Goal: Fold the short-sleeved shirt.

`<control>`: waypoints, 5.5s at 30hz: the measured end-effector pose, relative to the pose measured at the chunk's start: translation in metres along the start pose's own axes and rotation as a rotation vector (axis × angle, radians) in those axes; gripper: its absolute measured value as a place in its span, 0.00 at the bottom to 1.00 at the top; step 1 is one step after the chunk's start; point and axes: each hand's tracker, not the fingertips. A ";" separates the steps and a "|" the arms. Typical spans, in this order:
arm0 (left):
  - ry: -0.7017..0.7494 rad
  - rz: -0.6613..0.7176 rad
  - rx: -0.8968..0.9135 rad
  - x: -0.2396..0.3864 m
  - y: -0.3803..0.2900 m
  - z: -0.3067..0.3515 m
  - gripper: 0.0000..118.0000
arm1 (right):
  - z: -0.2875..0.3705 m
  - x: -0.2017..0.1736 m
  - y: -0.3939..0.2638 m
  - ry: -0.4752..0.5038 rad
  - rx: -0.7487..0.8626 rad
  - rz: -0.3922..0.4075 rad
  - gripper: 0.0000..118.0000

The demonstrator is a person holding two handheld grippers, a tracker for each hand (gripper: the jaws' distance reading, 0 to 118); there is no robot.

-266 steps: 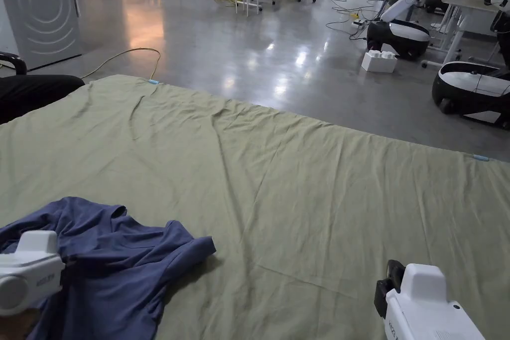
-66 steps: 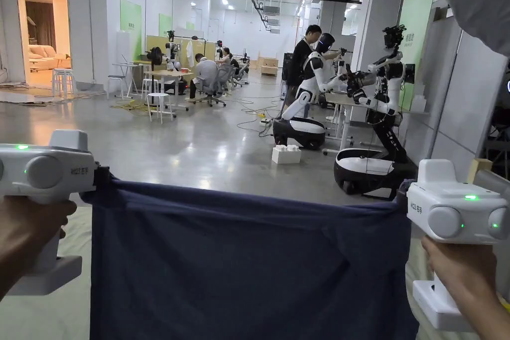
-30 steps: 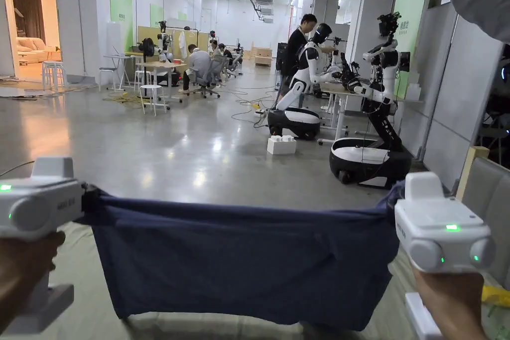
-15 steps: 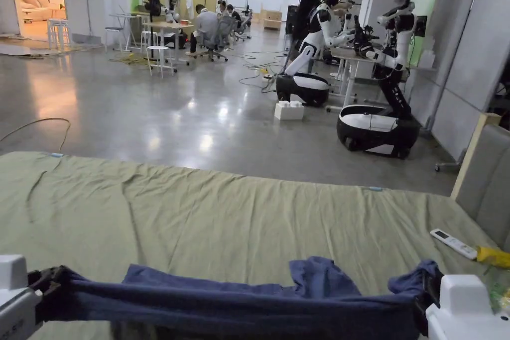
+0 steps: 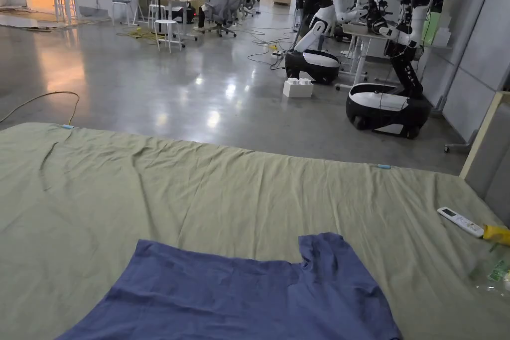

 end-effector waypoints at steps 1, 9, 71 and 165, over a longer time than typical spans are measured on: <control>0.000 0.002 -0.040 0.002 -0.009 0.000 0.05 | -0.001 -0.002 -0.009 0.000 -0.029 -0.007 0.06; 0.018 -0.013 -0.259 0.010 -0.040 -0.041 0.05 | -0.035 -0.019 -0.073 0.093 -0.293 -0.022 0.06; -0.041 0.012 -0.109 0.053 0.161 -0.252 0.57 | -0.138 -0.059 0.072 0.138 0.145 -0.220 0.01; 0.031 -0.003 0.425 0.060 0.506 -0.073 0.03 | -0.223 0.109 0.447 -0.008 0.392 -0.134 0.02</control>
